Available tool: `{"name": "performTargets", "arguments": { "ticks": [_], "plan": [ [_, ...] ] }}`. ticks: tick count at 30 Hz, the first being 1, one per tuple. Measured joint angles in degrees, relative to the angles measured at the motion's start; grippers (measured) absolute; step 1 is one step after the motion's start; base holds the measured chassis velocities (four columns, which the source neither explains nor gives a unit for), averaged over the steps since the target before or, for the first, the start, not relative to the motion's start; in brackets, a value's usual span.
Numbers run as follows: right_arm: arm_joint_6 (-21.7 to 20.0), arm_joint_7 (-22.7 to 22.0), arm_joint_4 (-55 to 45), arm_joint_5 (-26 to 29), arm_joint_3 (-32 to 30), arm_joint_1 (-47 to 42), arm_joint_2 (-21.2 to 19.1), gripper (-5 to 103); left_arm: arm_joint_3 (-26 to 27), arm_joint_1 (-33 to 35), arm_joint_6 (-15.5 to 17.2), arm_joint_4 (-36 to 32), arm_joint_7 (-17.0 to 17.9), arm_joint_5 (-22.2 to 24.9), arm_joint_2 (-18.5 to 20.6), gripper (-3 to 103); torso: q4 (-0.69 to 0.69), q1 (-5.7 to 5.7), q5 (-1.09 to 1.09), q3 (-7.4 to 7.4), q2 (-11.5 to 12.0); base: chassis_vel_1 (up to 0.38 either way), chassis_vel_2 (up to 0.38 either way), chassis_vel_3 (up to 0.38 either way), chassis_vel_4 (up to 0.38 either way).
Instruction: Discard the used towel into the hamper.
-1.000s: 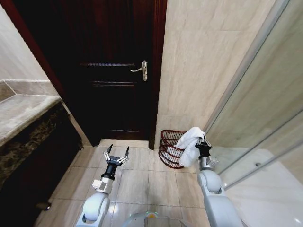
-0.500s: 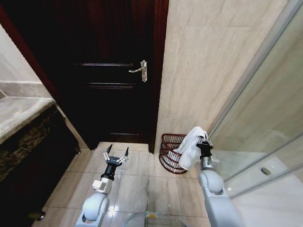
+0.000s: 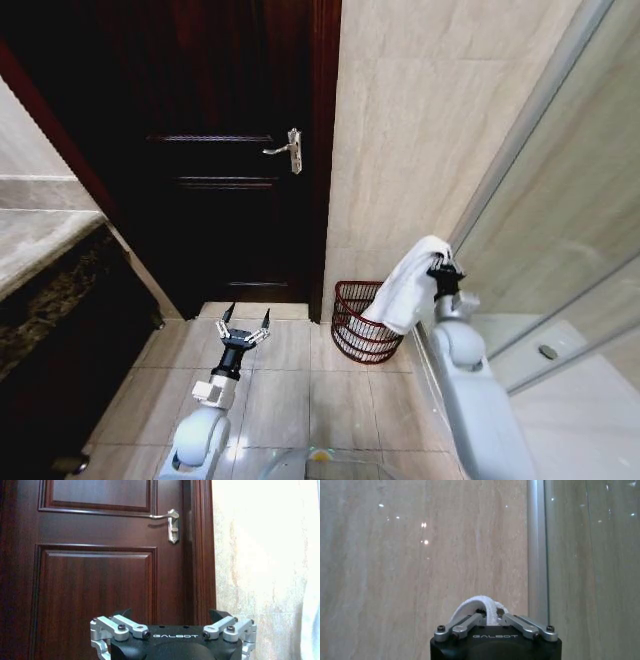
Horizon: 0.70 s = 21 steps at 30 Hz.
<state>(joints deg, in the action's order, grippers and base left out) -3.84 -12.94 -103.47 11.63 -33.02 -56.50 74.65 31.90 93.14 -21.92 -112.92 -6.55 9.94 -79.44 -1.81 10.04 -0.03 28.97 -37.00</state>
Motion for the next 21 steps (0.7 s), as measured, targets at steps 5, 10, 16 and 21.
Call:
{"name": "performTargets", "arguments": {
  "ticks": [5,10,16,21],
  "plan": [
    [-0.2,0.5,1.9,0.6,1.0,0.5,1.5,4,0.4,0.5,0.0,-0.8,0.0,-0.1,-0.1,100,0.01,0.01,0.03,0.03,-0.1,0.000,0.000,0.000,0.000],
    [2.3,4.0,9.0,0.8,1.7,0.3,4.5,4,0.4,0.5,0.0,-1.1,0.0,-0.5,-0.3,100,0.01,0.04,0.03,0.07,-0.1,0.000,0.000,0.000,0.000],
    [5.9,6.3,18.4,0.1,1.6,2.4,5.3,4,-0.3,-0.2,0.1,-0.9,-0.1,-0.9,-0.6,100,0.00,0.06,0.03,0.09,-0.2,0.000,0.000,0.000,0.000],
    [4.5,7.9,21.6,-0.1,1.5,1.8,5.4,4,-0.4,-0.6,0.3,-0.4,-0.1,-0.8,-0.4,100,0.01,0.07,0.02,0.10,-0.2,0.000,0.000,0.000,0.000]
  ]
}}
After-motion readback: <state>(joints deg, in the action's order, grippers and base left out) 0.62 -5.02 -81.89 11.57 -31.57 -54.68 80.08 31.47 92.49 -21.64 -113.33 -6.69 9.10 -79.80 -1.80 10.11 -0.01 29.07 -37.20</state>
